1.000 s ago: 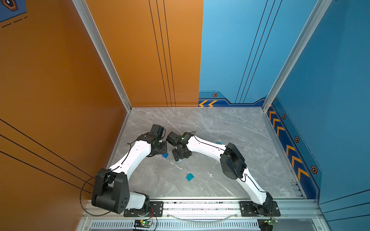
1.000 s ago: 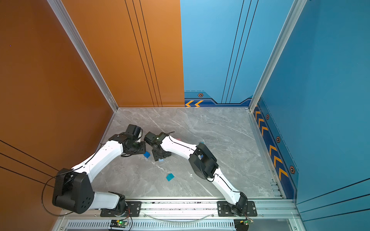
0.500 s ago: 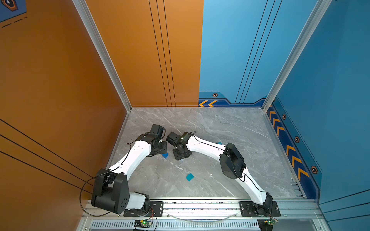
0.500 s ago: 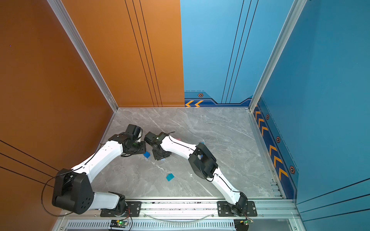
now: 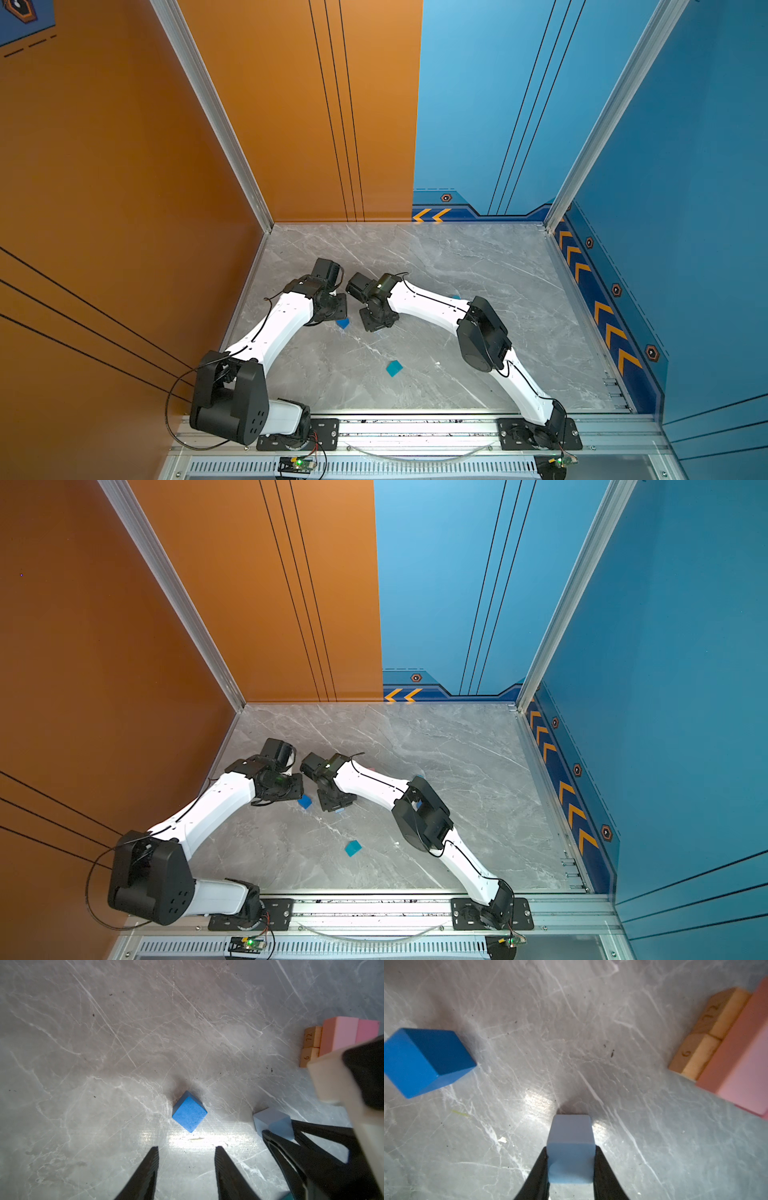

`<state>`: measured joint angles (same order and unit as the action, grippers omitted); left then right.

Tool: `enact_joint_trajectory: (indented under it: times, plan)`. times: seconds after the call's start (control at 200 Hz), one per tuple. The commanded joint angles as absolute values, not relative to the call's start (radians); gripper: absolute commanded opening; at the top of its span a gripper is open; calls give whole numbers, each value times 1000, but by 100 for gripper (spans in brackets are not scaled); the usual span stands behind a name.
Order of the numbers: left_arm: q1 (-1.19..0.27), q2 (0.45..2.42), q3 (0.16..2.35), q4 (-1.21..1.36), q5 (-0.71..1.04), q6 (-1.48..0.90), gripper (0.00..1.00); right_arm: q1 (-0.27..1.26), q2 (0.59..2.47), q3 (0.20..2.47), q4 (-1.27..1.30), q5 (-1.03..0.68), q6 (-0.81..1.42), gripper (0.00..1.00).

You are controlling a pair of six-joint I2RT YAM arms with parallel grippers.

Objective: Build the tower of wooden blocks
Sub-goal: 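Carry the light blue cube with the right gripper over the pink blocks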

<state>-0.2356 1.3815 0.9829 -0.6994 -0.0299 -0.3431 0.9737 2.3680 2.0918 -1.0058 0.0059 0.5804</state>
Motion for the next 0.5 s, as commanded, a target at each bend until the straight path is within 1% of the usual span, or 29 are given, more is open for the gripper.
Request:
enact_joint_trajectory:
  times: [0.0, 0.275, 0.496]
  plan:
    - [-236, 1361, 974, -696, -6, -330, 46, 953, 2279, 2137, -1071, 50, 570, 30]
    - [-236, 1358, 975, -692, 9, -328, 46, 880, 2226, 2156, -1129, 96, 556, 30]
    - [-234, 1361, 976, -686, 17, -329, 46, 813, 2242, 2172, -1146, 109, 561, 30]
